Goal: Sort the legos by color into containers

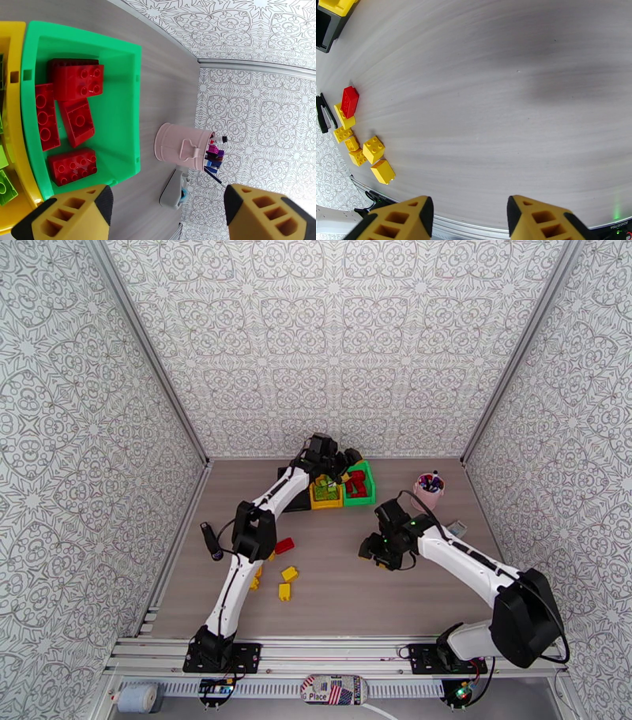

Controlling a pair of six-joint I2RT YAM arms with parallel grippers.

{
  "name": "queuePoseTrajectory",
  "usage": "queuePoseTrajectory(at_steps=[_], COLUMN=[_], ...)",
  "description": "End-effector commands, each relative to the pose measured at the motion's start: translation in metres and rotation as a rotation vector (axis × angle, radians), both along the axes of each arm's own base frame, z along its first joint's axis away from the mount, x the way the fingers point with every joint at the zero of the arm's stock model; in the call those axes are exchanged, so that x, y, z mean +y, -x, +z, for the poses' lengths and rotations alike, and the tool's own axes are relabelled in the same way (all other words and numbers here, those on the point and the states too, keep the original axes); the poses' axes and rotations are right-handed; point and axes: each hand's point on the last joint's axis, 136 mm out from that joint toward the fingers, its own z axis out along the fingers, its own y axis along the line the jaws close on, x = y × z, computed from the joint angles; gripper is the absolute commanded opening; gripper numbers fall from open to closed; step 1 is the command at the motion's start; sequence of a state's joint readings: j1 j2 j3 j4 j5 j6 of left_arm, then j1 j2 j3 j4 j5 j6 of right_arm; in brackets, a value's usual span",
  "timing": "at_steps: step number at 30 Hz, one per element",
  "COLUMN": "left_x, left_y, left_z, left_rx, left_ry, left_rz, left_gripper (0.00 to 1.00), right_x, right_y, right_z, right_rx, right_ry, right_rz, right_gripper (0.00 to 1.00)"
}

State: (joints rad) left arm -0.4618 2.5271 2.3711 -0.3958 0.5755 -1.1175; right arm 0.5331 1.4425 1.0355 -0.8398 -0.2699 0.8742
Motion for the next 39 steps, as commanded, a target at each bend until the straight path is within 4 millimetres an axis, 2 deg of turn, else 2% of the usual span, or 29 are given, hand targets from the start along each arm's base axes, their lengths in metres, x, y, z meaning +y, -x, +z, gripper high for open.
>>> queuePoseTrajectory(at_steps=[1,5,10,14,21,24,27,31,39], left_x=[0.005,0.021,0.059,0.098,0.182,0.22,0.245,0.259,0.246], left_y=[0.014,0.031,0.066,0.097,0.155,0.173,0.185,0.19,0.191], left_z=[0.039,0.048,0.053,0.033,-0.012,-0.035,-0.061,-0.087,-0.113], left_rx=[-0.079,-0.118,-0.161,-0.136,-0.038,0.016,0.105,0.167,0.204], left_ry=[-0.015,-0.112,-0.294,-0.439,-0.697,-0.813,-0.831,-0.834,-0.819], left_rz=[-0.038,-0.067,-0.104,-0.129,-0.16,-0.163,-0.165,-0.176,-0.243], left_gripper=[0.79,0.79,0.79,0.79,0.79,0.8,0.82,0.84,0.85], right_x=[0.003,0.008,0.015,0.028,0.052,0.06,0.068,0.077,0.086], right_y=[-0.01,-0.017,-0.028,-0.035,-0.042,-0.041,-0.039,-0.037,-0.036], right_z=[0.008,0.011,0.014,0.012,0.013,0.01,0.006,0.004,0.005], right_rx=[-0.023,-0.033,-0.051,-0.038,-0.033,-0.025,-0.015,-0.006,-0.009], right_ry=[0.003,-0.002,0.001,-0.013,-0.002,-0.015,-0.021,-0.017,-0.02], right_rz=[0.02,0.037,0.065,0.089,0.157,0.161,0.173,0.191,0.181], right_gripper=[0.55,0.55,0.56,0.56,0.56,0.56,0.56,0.56,0.56])
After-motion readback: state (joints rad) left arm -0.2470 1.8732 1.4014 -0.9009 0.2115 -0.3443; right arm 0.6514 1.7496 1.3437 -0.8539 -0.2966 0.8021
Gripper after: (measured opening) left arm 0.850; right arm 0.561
